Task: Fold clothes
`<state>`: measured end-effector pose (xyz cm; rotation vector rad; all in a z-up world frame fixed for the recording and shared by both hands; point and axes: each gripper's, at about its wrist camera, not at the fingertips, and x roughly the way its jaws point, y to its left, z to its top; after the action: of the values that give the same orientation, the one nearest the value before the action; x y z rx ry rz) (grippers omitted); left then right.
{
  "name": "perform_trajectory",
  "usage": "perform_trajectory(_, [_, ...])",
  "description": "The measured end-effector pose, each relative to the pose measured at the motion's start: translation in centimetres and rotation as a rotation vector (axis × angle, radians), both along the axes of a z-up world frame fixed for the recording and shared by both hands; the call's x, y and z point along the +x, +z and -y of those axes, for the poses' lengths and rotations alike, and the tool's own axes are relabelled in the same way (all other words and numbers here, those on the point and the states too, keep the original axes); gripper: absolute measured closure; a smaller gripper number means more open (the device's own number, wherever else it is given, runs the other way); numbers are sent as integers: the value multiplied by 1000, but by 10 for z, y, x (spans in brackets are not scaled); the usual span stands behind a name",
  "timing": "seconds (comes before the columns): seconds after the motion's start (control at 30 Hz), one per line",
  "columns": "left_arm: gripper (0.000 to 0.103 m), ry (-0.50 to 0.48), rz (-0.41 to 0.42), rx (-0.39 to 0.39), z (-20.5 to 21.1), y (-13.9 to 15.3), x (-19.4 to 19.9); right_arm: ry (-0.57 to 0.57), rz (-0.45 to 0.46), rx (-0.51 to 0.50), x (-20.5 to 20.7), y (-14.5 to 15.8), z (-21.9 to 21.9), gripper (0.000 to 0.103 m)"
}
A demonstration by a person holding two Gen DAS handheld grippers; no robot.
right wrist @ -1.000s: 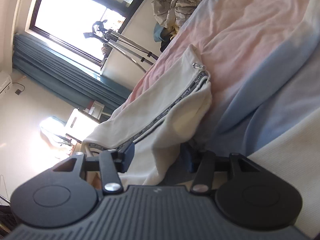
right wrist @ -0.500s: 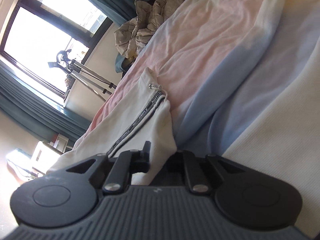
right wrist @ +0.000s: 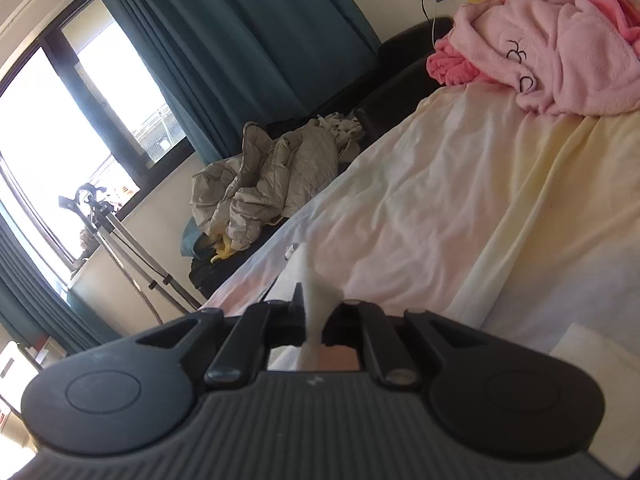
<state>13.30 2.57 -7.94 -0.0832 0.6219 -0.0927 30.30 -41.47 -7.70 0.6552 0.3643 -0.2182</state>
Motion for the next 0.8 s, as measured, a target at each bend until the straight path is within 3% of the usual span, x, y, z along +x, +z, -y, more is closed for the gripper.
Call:
perform_trajectory(0.07, [5, -1, 13, 8, 2, 2, -1, -30, -56, 8, -5, -15, 23, 97])
perform_trajectory(0.2, [5, -1, 21, 6, 3, 3, -2, -75, -163, 131, -14, -54, 53, 97])
perform_trajectory(0.4, [5, 14, 29, -7, 0, 5, -4, -68, -36, 80, -23, -8, 54, 97])
perform_trajectory(0.47, [5, 18, 25, -12, -1, 5, -3, -100, -82, 62, -25, -11, 60, 97])
perform_trajectory(0.6, [5, 15, 17, -8, 1, 3, 0, -66, -260, 88, -30, -54, 72, 95])
perform_trajectory(0.7, [5, 11, 20, 3, 2, 4, 0, -30, -269, 96, -39, -60, 69, 93])
perform_trajectory(0.8, [5, 12, 27, 14, 3, 5, -2, 1, -243, 82, -50, -45, 60, 76])
